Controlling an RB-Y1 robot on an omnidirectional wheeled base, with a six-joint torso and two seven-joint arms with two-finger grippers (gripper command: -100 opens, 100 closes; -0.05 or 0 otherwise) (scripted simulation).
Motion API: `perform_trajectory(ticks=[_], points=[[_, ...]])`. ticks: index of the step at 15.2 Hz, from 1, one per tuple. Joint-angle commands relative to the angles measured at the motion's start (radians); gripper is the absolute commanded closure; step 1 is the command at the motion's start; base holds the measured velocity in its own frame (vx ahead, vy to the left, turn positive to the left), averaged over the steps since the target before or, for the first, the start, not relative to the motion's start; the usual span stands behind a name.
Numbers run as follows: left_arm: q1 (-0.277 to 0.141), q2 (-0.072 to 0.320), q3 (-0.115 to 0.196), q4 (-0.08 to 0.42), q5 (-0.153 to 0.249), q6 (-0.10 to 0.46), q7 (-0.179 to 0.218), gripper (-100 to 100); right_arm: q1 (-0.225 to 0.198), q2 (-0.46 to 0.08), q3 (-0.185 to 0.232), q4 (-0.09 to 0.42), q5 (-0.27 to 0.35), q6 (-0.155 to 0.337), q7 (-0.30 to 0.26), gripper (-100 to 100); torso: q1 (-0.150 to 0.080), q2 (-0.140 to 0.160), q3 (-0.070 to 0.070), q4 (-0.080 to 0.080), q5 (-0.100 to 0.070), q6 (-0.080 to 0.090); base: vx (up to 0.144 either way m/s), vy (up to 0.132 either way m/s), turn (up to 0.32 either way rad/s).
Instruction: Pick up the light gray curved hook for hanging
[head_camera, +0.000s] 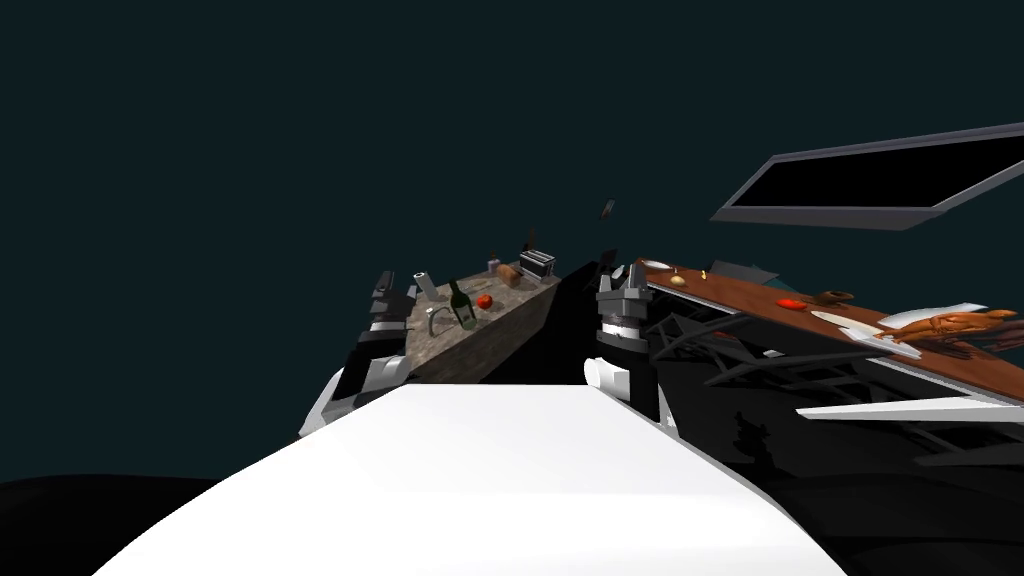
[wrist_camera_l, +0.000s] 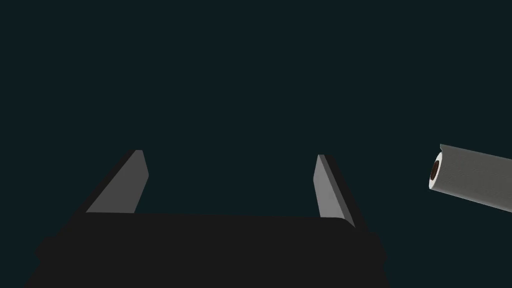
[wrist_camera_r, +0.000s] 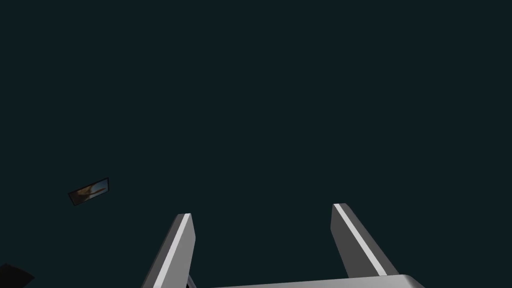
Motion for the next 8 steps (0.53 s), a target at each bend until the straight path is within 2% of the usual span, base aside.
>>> perform_trajectory(ticks=[1, 2, 4, 5, 7, 8], points=[[-0.006, 0.004, 0.025, 0.028, 0.013, 0.047, 0.012, -100, 0.0, 0.0, 0.0, 0.0, 0.0, 0.0, 0.0, 0, 0.0, 0.0, 0.0, 0.0, 0.0, 0.0, 0.073, -0.078, 0.013], [-0.006, 0.004, 0.025, 0.028, 0.013, 0.047, 0.012, -100, 0.0, 0.0, 0.0, 0.0, 0.0, 0.0, 0.0, 0, 0.001, 0.0, 0.0, 0.0, 0.0, 0.0, 0.06, -0.067, 0.009], [-0.011, 0.009, 0.064, 0.063, 0.034, 0.104, 0.031, -100, 0.0, 0.0, 0.0, 0.0, 0.0, 0.0, 0.0, 0, 0.001, 0.001, 0.001, 0.0, 0.0, 0.0, 0.058, -0.078, 0.008], [-0.011, 0.009, 0.064, 0.063, 0.034, 0.107, 0.031, -100, 0.0, 0.0, 0.0, 0.0, 0.0, 0.0, 0.0, 0, 0.001, 0.001, 0.001, 0.0, 0.0, 0.0, 0.066, -0.085, 0.016], [-0.017, 0.011, 0.103, 0.1, 0.055, 0.166, 0.05, -100, 0.0, 0.0, 0.0, 0.0, 0.0, 0.0, 0.0, 0, 0.001, 0.001, 0.001, 0.0, 0.0, 0.0, 0.088, -0.092, 0.01], [-0.017, 0.011, 0.103, 0.1, 0.055, 0.17, 0.05, -100, 0.0, 0.0, 0.0, 0.0, 0.0, 0.0, 0.0, 0, 0.0, 0.0, 0.0, 0.0, 0.0, 0.0, 0.085, -0.099, 0.015]])
